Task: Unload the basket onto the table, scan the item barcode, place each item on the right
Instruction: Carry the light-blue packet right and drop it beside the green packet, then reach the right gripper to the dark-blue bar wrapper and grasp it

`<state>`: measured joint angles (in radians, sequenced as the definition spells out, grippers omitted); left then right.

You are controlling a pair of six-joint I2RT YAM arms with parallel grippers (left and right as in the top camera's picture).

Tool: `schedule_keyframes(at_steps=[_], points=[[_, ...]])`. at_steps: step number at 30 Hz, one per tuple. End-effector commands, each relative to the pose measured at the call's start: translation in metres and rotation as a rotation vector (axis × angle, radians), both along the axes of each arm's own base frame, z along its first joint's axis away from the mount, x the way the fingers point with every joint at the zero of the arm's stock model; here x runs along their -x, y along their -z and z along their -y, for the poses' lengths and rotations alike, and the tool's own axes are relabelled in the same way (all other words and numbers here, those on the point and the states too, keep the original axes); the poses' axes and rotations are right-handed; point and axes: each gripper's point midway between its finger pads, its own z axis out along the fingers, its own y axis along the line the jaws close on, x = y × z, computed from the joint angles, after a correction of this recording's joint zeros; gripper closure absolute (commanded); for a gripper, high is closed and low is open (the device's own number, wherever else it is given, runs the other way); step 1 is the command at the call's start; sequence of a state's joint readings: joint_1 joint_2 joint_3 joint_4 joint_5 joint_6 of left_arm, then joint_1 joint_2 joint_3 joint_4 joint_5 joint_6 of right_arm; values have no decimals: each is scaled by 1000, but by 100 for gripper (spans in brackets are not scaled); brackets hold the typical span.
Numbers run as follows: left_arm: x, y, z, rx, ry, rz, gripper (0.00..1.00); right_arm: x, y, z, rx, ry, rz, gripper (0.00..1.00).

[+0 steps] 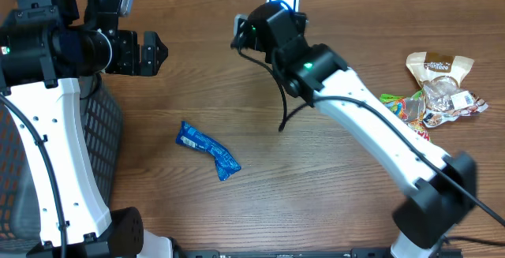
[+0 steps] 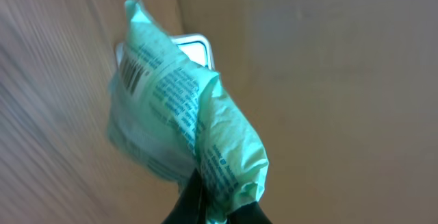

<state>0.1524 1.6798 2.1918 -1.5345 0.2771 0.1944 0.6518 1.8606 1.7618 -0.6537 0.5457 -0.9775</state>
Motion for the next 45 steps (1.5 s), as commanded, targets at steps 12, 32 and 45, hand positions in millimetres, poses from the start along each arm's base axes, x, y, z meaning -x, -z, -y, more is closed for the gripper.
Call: schedule_keyframes(at_steps=[12,32,45], points=[[-1,-5,2,2,13,19,0,69,85,266,-1239,1543,-585,96],[-1,-5,2,2,13,19,0,36,58,259,-1356,1242,-709,37],[-1,-5,2,2,13,19,1,95,110,-7,-953,566,-1069,17]])
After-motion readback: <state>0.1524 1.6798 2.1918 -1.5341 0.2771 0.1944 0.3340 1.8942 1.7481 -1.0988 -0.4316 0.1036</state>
